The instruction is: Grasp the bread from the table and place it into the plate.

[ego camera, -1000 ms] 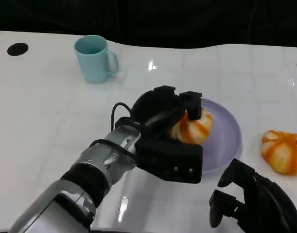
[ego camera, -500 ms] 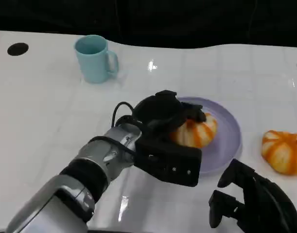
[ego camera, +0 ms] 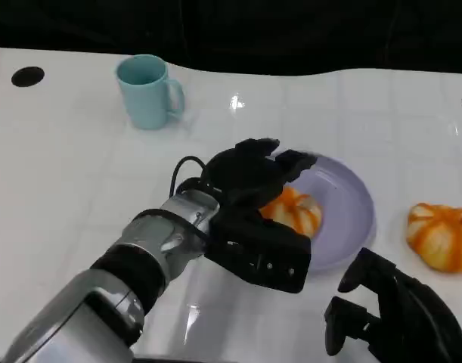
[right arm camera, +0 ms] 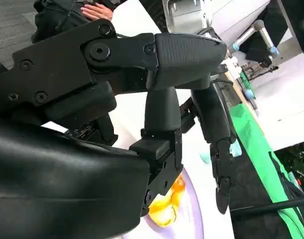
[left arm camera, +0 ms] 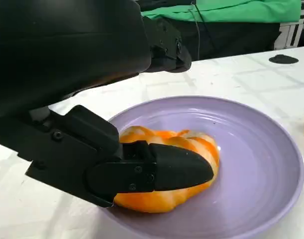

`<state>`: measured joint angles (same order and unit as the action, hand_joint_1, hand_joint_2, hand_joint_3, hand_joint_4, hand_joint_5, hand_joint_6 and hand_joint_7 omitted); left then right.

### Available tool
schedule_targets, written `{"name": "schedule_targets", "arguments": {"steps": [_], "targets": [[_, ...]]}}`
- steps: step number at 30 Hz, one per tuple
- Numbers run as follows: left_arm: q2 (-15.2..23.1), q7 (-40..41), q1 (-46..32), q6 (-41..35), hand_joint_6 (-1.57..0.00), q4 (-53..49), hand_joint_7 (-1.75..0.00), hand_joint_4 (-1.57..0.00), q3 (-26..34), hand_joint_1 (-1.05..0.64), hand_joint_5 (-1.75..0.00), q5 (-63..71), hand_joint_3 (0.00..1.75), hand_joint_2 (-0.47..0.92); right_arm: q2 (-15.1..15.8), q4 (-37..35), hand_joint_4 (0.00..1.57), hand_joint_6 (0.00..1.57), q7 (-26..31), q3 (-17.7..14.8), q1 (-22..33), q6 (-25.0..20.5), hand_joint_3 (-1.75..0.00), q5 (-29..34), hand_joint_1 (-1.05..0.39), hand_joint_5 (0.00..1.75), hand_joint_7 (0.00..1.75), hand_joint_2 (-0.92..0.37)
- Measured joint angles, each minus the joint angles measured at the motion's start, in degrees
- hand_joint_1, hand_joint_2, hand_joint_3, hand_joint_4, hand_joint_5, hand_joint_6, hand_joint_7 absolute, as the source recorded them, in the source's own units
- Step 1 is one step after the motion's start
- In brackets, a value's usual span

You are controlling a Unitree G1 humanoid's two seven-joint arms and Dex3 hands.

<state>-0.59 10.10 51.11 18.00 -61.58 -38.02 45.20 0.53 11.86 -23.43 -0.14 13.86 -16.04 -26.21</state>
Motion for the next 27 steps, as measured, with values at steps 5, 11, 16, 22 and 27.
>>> {"name": "schedule_targets", "arguments": {"steps": [5,11,16,22,27], "targets": [[0.0,0.0,0.0,0.0,-0.02,0.1,-0.15,0.00,-0.1,-1.02,0.00,0.0,0.66,0.92,0.0,0.0,0.76,0.46,0.0,0.0,0.0,0.0,-0.45,0.0,-0.55,1.75,1.75,-0.92],[0.9,-0.3,-0.4,0.9,-0.09,2.0,-0.20,-0.10,0.7,-0.95,-0.07,-1.1,0.57,0.92,0.0,0.0,0.75,0.45,0.0,0.0,0.0,0.0,-0.45,0.0,-0.55,1.75,1.75,-0.92],[3.1,-1.7,-2.8,4.9,-0.13,5.8,-0.21,-0.18,4.8,-0.86,-0.14,-6.7,0.46,0.92,0.0,0.0,0.76,0.46,0.0,-0.2,0.0,0.0,-0.45,0.0,-0.55,1.75,1.75,-0.92],[4.5,-2.3,-6.9,10.3,-0.18,6.9,-0.23,-0.28,8.4,-0.81,-0.24,-11.0,0.42,0.92,0.0,-0.1,0.76,0.46,0.0,-0.4,-0.1,0.0,-0.45,-0.1,-0.55,1.75,1.75,-0.92],[4.9,-3.6,-9.3,13.9,-0.30,8.9,-0.20,-0.27,11.1,-0.78,-0.55,-14.7,0.40,0.92,0.0,-0.3,0.77,0.45,-0.1,-0.5,-0.2,0.0,-0.46,-0.2,-0.54,1.75,1.75,-0.92]]}}
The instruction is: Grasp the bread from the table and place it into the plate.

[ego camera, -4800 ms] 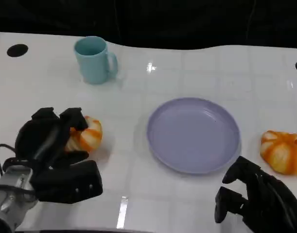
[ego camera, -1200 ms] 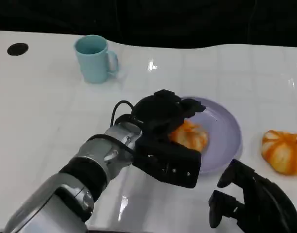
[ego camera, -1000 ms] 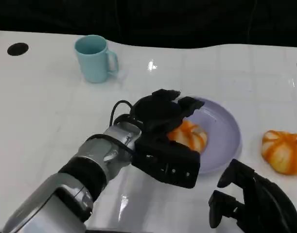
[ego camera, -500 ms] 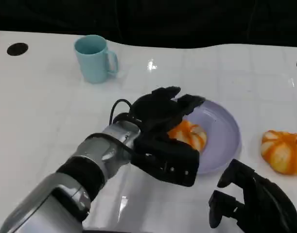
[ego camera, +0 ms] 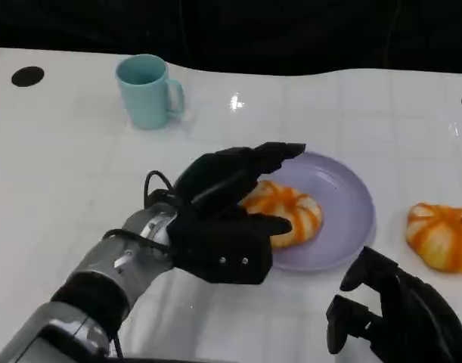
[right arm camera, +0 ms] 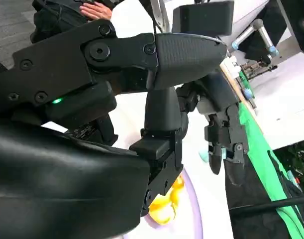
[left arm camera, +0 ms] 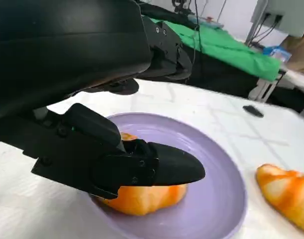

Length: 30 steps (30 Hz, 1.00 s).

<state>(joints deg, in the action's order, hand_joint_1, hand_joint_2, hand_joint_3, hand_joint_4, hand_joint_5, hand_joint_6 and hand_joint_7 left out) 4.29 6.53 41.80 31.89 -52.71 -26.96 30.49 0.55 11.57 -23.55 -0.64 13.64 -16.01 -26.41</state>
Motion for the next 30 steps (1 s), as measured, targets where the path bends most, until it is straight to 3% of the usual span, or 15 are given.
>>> {"name": "schedule_targets", "arguments": {"steps": [8,13,15,17,21,26,30], "targets": [[-1.5,-14.4,-7.5,1.9,-0.51,6.3,-0.20,-0.33,8.4,-0.62,-1.00,-18.1,0.29,0.92,0.0,-0.3,0.77,0.45,-0.2,-0.1,-0.2,0.1,-0.44,-0.1,-0.55,1.75,1.75,-0.92],[-2.7,-23.8,-12.0,-2.6,-0.53,12.4,-0.20,-0.35,12.3,-0.60,-1.03,-27.7,0.29,0.92,0.0,-0.4,0.77,0.46,-0.2,-0.2,-0.3,0.0,-0.44,-0.5,-0.55,1.75,1.75,-0.92],[-2.8,-26.0,-13.1,-4.0,-0.63,14.3,-0.25,-0.51,13.4,-0.56,-1.06,-29.8,0.32,0.92,0.0,-0.4,0.77,0.46,-0.2,-0.1,-0.4,0.0,-0.44,-0.5,-0.55,1.75,1.75,-0.92],[-3.1,-30.2,-15.5,-5.2,-0.65,17.4,-0.26,-0.55,15.3,-0.55,-1.06,-35.2,0.33,0.92,0.0,-0.4,0.77,0.46,-0.2,-0.1,-0.4,0.0,-0.44,-0.5,-0.55,1.75,1.75,-0.92],[-3.2,-35.1,-20.6,-8.4,-0.83,22.4,-0.46,-0.59,18.1,-0.58,-1.30,-41.2,0.35,0.92,0.1,-0.4,0.75,0.45,0.3,0.0,-0.4,0.0,-0.47,0.0,-0.53,1.75,1.75,-0.92],[-3.4,-38.3,-26.4,-17.4,-0.68,30.1,-1.04,-0.64,21.2,-0.61,-1.47,-48.9,0.35,0.92,0.1,-0.3,0.75,0.46,0.3,0.1,-0.2,0.2,-0.48,0.4,-0.53,1.75,1.75,-0.92],[-3.5,-38.4,-29.2,-21.6,-0.64,35.5,-1.20,-0.64,22.4,-0.62,-1.56,-51.0,0.34,0.92,0.0,-0.2,0.75,0.46,0.3,0.1,-0.1,0.2,-0.48,0.4,-0.53,1.75,1.75,-0.92]]}}
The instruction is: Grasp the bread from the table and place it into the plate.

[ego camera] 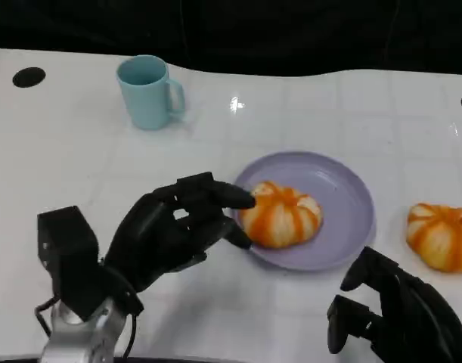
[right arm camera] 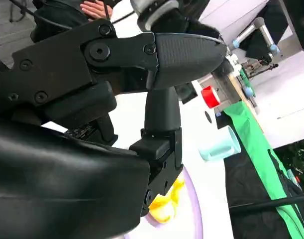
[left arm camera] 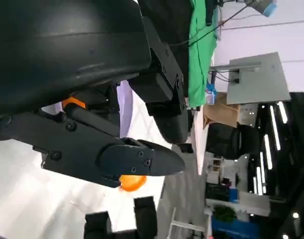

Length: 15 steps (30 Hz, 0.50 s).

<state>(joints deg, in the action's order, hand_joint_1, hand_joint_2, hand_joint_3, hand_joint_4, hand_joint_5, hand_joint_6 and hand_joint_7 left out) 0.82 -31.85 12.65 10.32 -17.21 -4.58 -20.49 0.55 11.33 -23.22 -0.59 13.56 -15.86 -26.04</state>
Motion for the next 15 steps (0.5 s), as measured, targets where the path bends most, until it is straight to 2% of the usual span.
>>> {"name": "schedule_targets", "arguments": {"steps": [1,3,5,9,15], "targets": [[0.0,-0.2,-0.4,-1.3,-0.61,0.8,-1.30,-0.62,0.2,-0.62,-1.65,-0.8,0.33,0.92,0.0,0.0,0.76,0.47,0.0,0.0,0.0,0.0,-0.48,0.0,-0.53,1.75,1.75,-0.92],[-0.1,-1.4,-1.8,-5.1,-0.59,3.4,-1.36,-0.62,1.3,-0.62,-1.71,-4.2,0.33,0.92,0.0,0.2,0.76,0.47,0.1,0.1,0.1,0.0,-0.48,0.1,-0.53,1.75,1.75,-0.92],[0.0,-2.3,-3.0,-7.8,-0.59,5.3,-1.38,-0.63,2.2,-0.62,-1.72,-6.5,0.33,0.92,0.0,0.3,0.76,0.47,0.1,0.1,0.3,0.0,-0.49,0.2,-0.53,1.75,1.75,-0.92],[0.0,-2.3,-5.7,-10.8,-0.54,9.3,-1.58,-0.69,3.3,-0.62,-1.75,-7.5,0.35,0.92,0.0,0.4,0.77,0.48,0.1,0.3,0.3,0.4,-0.48,0.3,-0.54,1.75,1.74,-0.92],[-0.6,-0.9,-12.8,-14.6,-0.51,17.0,-1.69,-0.72,5.1,-0.55,-1.75,-10.7,0.38,0.92,0.1,0.8,0.79,0.50,0.3,0.3,0.6,0.6,-0.47,0.4,-0.55,1.75,1.74,-0.92]]}}
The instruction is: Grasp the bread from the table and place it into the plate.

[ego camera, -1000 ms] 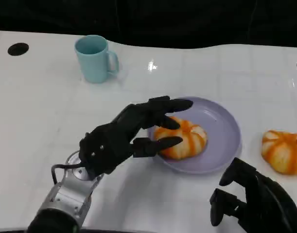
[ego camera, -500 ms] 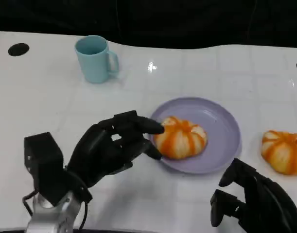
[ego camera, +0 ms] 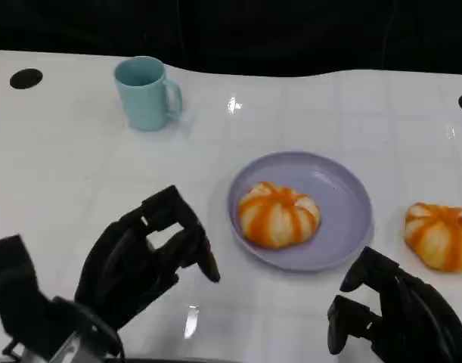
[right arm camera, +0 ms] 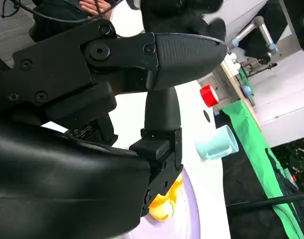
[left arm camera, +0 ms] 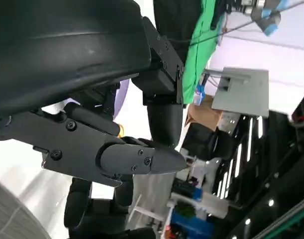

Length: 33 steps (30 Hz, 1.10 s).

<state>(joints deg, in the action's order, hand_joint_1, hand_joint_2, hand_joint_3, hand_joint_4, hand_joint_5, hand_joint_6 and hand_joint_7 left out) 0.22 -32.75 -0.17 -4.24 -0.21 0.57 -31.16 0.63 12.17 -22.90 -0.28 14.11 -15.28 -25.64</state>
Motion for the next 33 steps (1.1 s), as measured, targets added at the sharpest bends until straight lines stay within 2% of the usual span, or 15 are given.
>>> {"name": "schedule_targets", "arguments": {"steps": [5,12,21,33], "targets": [[-1.2,0.2,-4.6,-2.0,-0.49,3.1,-1.74,-0.74,1.5,-0.54,-1.75,-3.1,0.42,0.92,0.0,0.5,0.78,0.49,0.1,0.0,0.2,-0.1,-0.47,-0.1,-0.54,1.75,1.74,-0.92],[-2.6,0.2,-7.8,-2.0,-0.52,3.7,-1.75,-0.79,3.4,-0.55,-1.75,-5.1,0.38,0.92,0.1,0.6,0.78,0.48,0.1,-0.4,0.3,-0.9,-0.45,-0.9,-0.55,1.75,1.74,-0.91],[-2.8,-0.2,-11.9,-2.2,-0.51,3.7,-1.75,-0.77,4.7,-0.56,-1.75,-6.3,0.45,0.92,0.7,0.8,0.79,0.48,0.2,-0.4,0.3,-1.4,-0.47,-0.7,-0.55,1.75,1.75,-0.92],[-3.7,-1.8,-13.0,-1.5,-0.52,2.5,-1.75,-0.77,5.0,-0.54,-1.75,-7.0,0.42,0.92,1.1,0.7,0.78,0.47,0.0,-1.3,0.1,-1.3,-0.48,-1.2,-0.55,1.75,1.75,-0.92]]}}
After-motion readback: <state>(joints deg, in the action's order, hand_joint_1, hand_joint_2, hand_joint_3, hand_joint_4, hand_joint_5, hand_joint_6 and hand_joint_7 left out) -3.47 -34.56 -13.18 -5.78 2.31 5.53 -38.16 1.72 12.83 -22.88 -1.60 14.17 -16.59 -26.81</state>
